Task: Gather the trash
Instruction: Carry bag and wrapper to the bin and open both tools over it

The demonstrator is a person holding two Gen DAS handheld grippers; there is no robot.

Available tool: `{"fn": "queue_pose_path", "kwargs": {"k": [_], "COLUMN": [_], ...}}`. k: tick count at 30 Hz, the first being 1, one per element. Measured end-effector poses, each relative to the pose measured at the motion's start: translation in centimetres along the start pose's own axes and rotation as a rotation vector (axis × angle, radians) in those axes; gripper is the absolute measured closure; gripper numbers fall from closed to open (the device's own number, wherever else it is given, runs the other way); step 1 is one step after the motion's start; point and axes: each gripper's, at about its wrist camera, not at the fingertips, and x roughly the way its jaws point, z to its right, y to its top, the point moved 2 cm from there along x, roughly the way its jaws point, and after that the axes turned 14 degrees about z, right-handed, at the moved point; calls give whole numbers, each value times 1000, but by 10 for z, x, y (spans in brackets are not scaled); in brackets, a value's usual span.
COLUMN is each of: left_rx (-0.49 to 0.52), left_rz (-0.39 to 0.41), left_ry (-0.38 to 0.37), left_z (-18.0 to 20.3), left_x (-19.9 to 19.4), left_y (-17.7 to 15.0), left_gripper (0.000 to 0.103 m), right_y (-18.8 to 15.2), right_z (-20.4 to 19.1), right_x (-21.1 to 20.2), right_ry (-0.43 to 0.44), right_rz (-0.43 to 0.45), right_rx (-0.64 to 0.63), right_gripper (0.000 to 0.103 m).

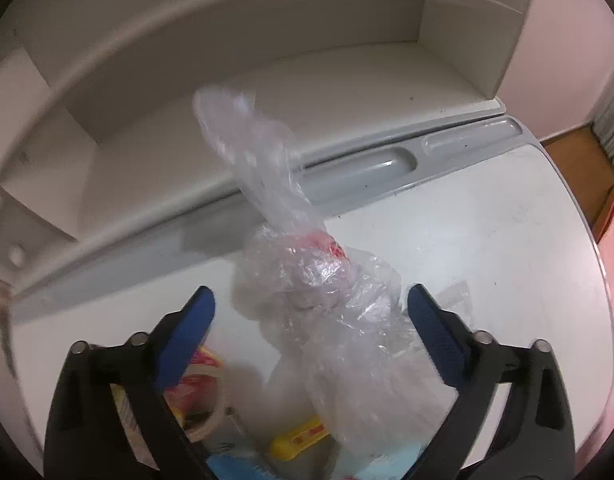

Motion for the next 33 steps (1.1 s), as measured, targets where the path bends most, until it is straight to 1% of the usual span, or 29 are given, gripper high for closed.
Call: {"fn": "queue_pose_path", "kwargs": {"k": [1,2,3,4,7,8,10,12,13,14,15,16,18,19,20,22,24,25,26,27,29,31,33], "left_rx": [-1,6,6,5,48,52,61,80,106,124,160,181,242,271,312,387,437,451,468,484,510,532,525], "left_rz": [8,10,23,40,124,166,224,267,280,287,294,293,270,256,246,233,188,162,136,117,81,33,-25], "left_ry": [15,11,-17,-31,-66,-73,-120,-204,-262,-301,-364,-410,-547,-602,-662,-735,-818,-852,-876,-889,-904,-891,-880], "left_z": [1,5,9,13,39,48,66,97,120,133,158,175,224,245,271,311,347,355,370,383,401,417,428], "left_x": [0,-1,-5,-11,-41,-55,-79,-102,-117,-126,-140,-148,-168,-174,-181,-189,-186,-183,-175,-161,-141,-112,-87], "left_y": [-1,-2,-3,-3,-4,-2,0,1,-4,-8,-18,-26,-54,-68,-87,-121,-159,-176,-196,-208,-237,-255,-269], "left_gripper": [50,59,69,72,72,72,72,72,72,72,72,72,72,72,72,72,72,72,72,72,72,72,72], "right_y": [-1,-3,-4,-6,-14,-19,-29,-40,-50,-57,-66,-77,-100,-117,-128,-154,-179,-193,-204,-214,-234,-243,-249], "right_z": [11,21,30,43,83,97,123,146,161,170,181,196,220,236,245,266,283,294,302,308,321,330,332], "right_x": [-4,-8,-13,-19,-40,-49,-69,-88,-101,-108,-116,-126,-142,-152,-158,-169,-176,-179,-181,-180,-177,-169,-160], "right_ry": [-15,-31,-47,-72,-158,-191,-249,-303,-348,-374,-401,-435,-496,-538,-556,-596,-623,-637,-644,-647,-643,-638,-635], "right_rz": [5,12,19,28,54,62,78,91,93,93,92,86,73,58,49,25,-3,-17,-32,-45,-70,-95,-121], "right_rx": [24,46,64,88,175,210,271,325,357,378,408,449,514,570,601,681,756,798,830,857,929,960,969], "right_gripper": [91,91,91,91,91,91,91,91,91,91,91,91,91,91,91,91,91,91,91,91,91,91,91]}}
